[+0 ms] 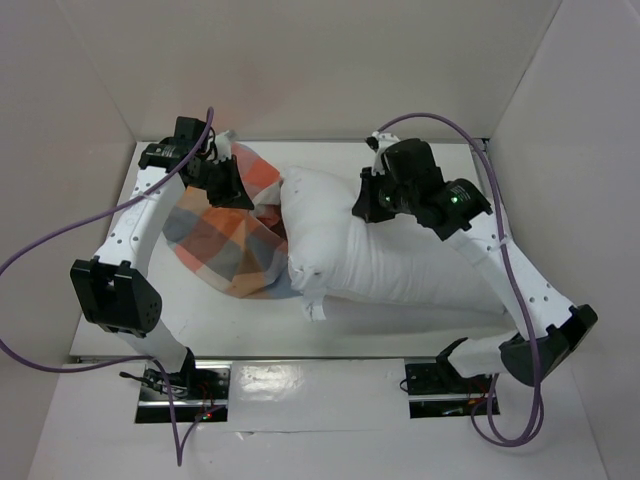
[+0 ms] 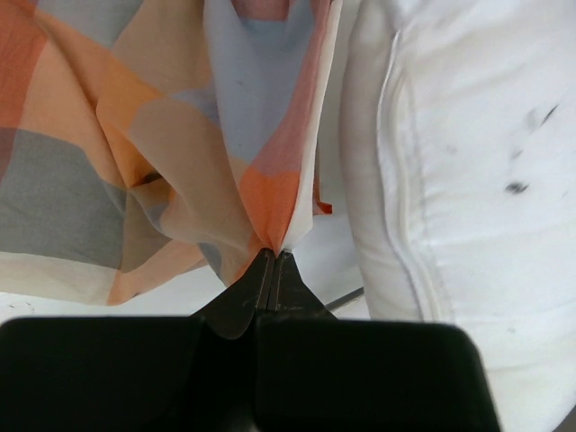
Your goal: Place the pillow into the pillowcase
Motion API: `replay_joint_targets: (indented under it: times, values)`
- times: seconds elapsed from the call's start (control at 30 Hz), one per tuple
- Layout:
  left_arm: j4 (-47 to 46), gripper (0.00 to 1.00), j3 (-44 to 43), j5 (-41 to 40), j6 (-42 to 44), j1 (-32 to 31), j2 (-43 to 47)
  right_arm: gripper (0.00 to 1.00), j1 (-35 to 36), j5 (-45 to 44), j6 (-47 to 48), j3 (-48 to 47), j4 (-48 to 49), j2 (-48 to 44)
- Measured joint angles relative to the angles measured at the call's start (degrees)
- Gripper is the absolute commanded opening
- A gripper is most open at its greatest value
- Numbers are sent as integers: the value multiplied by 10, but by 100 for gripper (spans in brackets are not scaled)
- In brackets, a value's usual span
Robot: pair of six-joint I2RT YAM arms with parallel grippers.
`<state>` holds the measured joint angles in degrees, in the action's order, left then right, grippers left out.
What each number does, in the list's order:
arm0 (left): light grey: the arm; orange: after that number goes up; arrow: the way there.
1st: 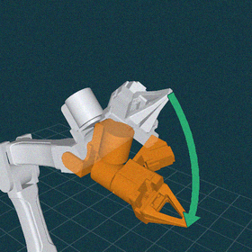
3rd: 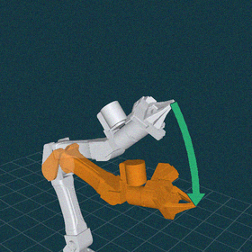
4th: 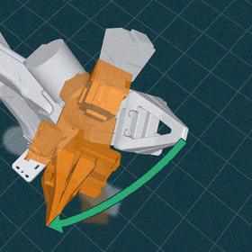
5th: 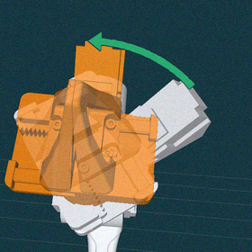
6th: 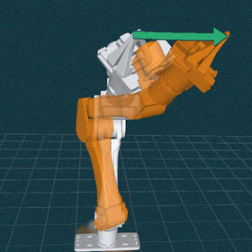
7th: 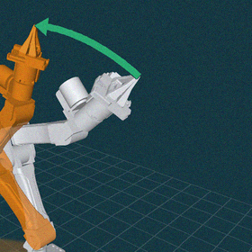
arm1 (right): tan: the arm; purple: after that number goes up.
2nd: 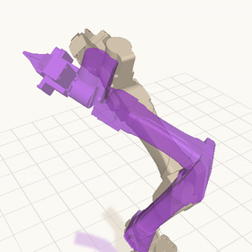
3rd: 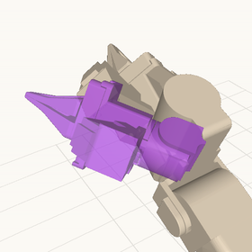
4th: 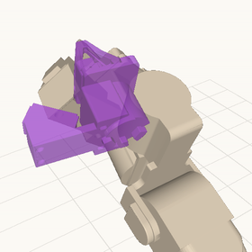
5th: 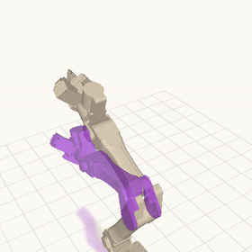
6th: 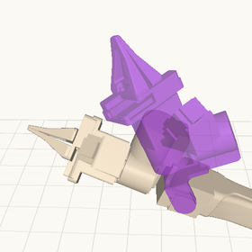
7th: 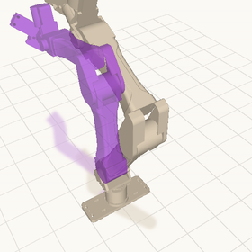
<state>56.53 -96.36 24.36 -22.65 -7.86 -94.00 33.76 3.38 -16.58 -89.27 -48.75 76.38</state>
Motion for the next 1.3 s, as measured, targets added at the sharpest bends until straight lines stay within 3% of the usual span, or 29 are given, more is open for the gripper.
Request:
replay_joint_targets:
  times: [0.3,0.67,1.03,1.3]
  values:
    - [0,0,-8,0,-1,0,0,0,26,51,3,66,-34,-51]
    - [-2,0,-7,13,-2,2,7,0,66,52,11,82,-52,-40]
    - [-2,0,80,14,0,2,122,0,53,30,54,-46,-41,117]
    - [5,0,105,10,7,-16,136,0,6,17,37,-111,-40,151]
